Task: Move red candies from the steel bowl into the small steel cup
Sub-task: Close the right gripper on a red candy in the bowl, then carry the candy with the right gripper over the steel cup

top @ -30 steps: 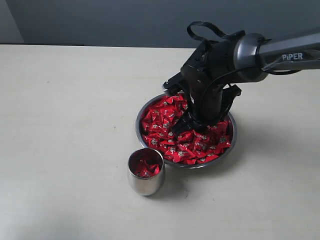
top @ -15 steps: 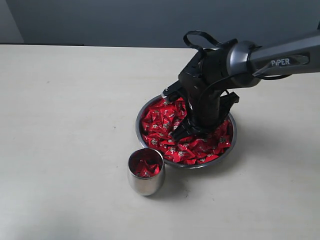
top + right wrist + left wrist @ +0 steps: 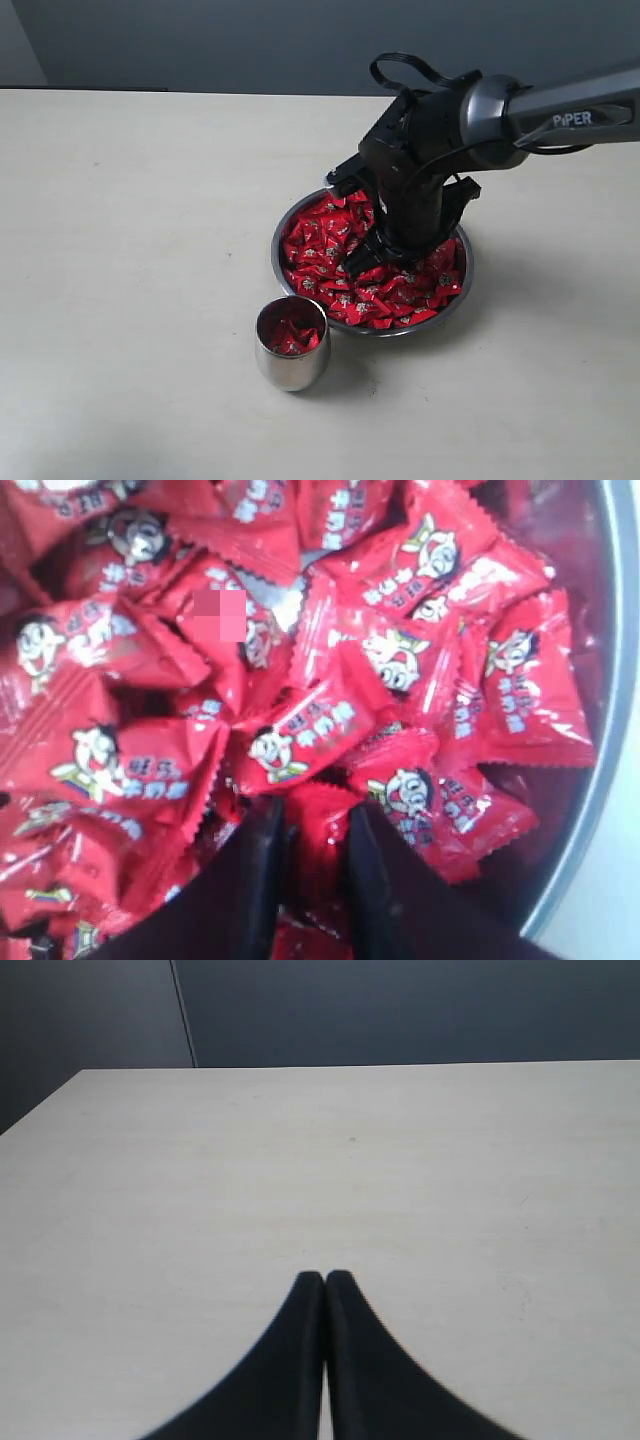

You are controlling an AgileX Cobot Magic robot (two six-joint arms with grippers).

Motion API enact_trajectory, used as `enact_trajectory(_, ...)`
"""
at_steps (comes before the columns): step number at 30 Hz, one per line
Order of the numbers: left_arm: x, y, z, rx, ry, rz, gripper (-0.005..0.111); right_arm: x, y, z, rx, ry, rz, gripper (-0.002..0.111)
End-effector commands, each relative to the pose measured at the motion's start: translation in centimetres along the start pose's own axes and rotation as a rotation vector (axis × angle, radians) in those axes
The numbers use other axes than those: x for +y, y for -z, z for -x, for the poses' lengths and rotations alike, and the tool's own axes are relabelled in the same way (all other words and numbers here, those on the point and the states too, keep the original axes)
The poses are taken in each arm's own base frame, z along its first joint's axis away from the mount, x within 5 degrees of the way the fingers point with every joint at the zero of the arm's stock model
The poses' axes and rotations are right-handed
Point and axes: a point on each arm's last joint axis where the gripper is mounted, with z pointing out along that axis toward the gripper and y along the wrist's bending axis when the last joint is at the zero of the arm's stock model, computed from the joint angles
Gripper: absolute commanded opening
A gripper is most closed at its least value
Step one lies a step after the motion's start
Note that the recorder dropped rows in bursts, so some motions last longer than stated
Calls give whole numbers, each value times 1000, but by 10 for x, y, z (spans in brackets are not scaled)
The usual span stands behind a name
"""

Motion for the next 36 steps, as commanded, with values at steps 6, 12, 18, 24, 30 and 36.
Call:
enact_trajectory(6, 0, 0, 0, -11, 6, -6, 0, -15, 42, 2, -107, -25, -13, -1)
enact_trajectory(12, 0, 0, 0, -11, 6, -6, 0, -20, 60, 0, -145, -47, -4, -1)
enact_trajectory(18, 0, 0, 0, -11, 6, -6, 0, -21, 77, -2, -174, -86, 42, -1)
enact_trajectory(24, 0, 0, 0, -11, 6, -6, 0, -4, 96, -5, -210, -36, 277, -1)
enact_trajectory(30, 0, 0, 0, -11, 6, -6, 0, 17, 108, -4, -240, -11, 524, -1)
enact_trajectory(36, 0, 0, 0, -11, 6, -6, 0, 42, 112, -7, -236, 62, 561, -1)
